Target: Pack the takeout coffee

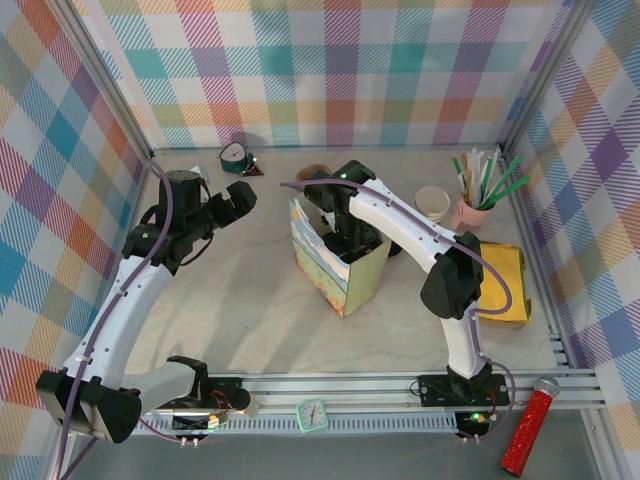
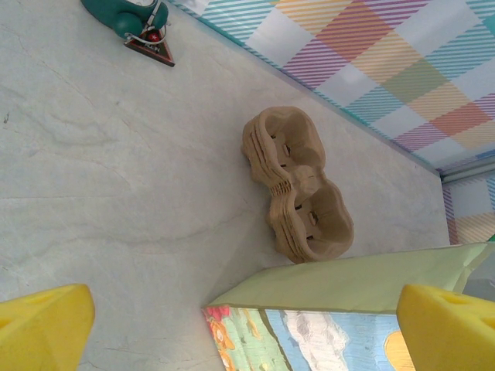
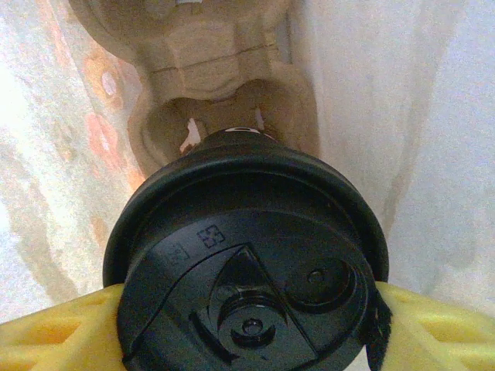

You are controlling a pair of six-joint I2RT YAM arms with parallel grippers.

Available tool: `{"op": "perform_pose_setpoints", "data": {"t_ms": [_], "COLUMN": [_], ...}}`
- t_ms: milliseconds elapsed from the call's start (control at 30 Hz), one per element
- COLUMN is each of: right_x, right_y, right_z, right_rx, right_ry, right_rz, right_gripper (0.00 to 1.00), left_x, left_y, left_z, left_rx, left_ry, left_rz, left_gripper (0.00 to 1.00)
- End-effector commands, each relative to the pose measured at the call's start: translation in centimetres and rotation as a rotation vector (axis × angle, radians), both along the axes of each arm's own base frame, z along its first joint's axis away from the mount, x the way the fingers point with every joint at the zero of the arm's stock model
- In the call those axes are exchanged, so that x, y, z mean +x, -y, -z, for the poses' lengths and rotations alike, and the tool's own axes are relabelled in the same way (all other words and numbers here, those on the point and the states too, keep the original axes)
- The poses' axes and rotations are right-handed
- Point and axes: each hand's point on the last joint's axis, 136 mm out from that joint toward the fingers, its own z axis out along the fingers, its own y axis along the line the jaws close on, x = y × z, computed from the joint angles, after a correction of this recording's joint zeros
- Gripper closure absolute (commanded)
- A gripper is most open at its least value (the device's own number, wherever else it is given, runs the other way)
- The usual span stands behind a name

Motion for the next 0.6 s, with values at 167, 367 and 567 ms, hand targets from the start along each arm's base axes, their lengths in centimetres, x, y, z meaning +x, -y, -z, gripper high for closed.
{"op": "perform_pose_setpoints", "data": {"t_ms": [167, 367, 567], "right_x": [-0.21, -0.03, 0.08], "right_y": [0.41, 0.31, 0.24], "right_z": [-0.65, -0.7, -0.75], "right_rx": [0.004, 0.007, 0.007], "right_ry": [-0.004, -0.002, 0.0], "right_rz": [-0.013, -0.013, -0.015], "right_gripper": [0.3, 0.3, 0.3], "left_x": [-0.19, -0.21, -0.1], "left_y": [-0.05, -0.06, -0.03], "left_z": [-0.81, -0.88, -0.74], "left_rx": [-0.013, -0.013, -0.013], "left_ry": [0.021, 0.023, 0.018], "left_rz": [0.005, 0.006, 0.005], "left_gripper": [0.0, 0.0, 0.0]}}
